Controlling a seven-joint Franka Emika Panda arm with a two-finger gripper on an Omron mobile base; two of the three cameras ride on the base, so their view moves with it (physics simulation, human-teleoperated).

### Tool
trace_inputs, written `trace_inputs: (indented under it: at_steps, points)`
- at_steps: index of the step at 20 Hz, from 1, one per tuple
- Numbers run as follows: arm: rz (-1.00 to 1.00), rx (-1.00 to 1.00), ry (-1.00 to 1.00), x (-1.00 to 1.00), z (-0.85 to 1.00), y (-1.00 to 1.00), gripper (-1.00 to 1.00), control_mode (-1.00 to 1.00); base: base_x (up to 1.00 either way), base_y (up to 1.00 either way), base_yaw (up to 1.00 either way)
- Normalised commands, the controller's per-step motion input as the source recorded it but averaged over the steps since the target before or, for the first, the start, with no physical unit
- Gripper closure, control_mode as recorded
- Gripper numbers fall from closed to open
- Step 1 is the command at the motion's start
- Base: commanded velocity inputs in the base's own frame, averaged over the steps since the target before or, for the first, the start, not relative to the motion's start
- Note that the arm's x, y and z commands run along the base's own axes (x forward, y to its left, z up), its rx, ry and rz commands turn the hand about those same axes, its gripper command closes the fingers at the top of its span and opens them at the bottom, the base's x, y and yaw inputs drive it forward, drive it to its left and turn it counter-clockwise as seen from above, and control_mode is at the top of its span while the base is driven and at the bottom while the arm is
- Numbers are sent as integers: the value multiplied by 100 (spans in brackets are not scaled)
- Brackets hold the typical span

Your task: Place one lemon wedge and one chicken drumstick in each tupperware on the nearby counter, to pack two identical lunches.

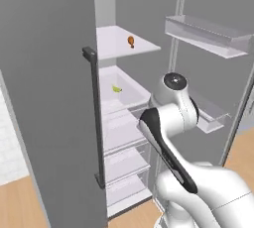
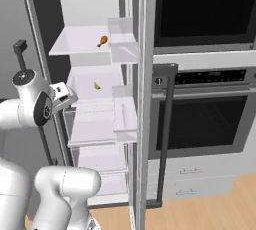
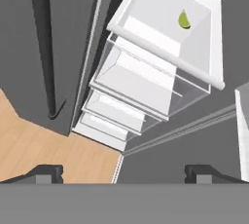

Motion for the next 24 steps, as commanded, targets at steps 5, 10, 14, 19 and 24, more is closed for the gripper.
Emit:
trace_inputs:
  at_steps: [5, 10, 14, 19, 24]
  points:
    - [0, 0, 0, 0, 0, 0, -100, 100, 70, 0, -27]
    - [0, 0, 0, 0, 0, 0, -100, 100, 90, 2, -6]
    - [-7, 0, 0, 100, 0, 0, -100, -100, 0, 0, 0]
    - [-15, 9, 0, 100, -29, -13, -100, -100, 0, 0, 0]
    - [-25, 35, 0, 97, -62, -4, -100, -100, 0, 0, 0]
